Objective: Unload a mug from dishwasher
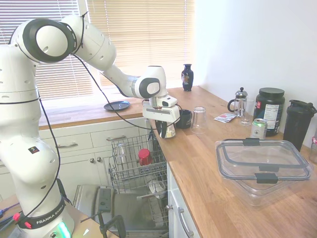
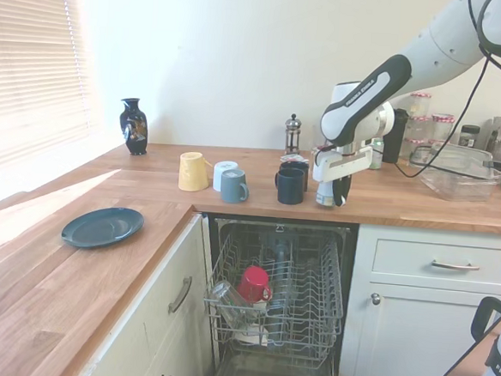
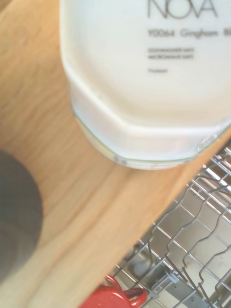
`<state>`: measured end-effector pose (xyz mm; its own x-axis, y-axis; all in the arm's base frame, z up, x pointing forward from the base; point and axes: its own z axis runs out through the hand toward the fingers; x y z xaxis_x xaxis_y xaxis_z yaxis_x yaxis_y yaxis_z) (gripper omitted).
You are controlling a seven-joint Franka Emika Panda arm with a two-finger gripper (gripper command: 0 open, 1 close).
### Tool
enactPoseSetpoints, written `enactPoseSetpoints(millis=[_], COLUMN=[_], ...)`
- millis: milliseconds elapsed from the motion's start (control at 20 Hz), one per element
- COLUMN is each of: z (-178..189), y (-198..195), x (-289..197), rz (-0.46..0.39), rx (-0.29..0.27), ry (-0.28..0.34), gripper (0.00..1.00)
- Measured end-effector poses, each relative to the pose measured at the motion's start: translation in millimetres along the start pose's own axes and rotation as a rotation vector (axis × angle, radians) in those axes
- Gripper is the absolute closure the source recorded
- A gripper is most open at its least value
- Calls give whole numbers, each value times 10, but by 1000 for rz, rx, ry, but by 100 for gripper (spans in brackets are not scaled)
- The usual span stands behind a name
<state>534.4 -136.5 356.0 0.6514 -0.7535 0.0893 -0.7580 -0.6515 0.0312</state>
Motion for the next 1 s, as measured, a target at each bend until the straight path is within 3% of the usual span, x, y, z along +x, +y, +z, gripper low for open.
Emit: enactPoseSetpoints(millis=[850,900,1000], z=[230,234,239], y=[-244,-238,-213], x=[272,292,314], rz=[-13,-6,8], rx=[-68,-69,-72], ry=[-37,-36,-36], gripper=[100,0,0])
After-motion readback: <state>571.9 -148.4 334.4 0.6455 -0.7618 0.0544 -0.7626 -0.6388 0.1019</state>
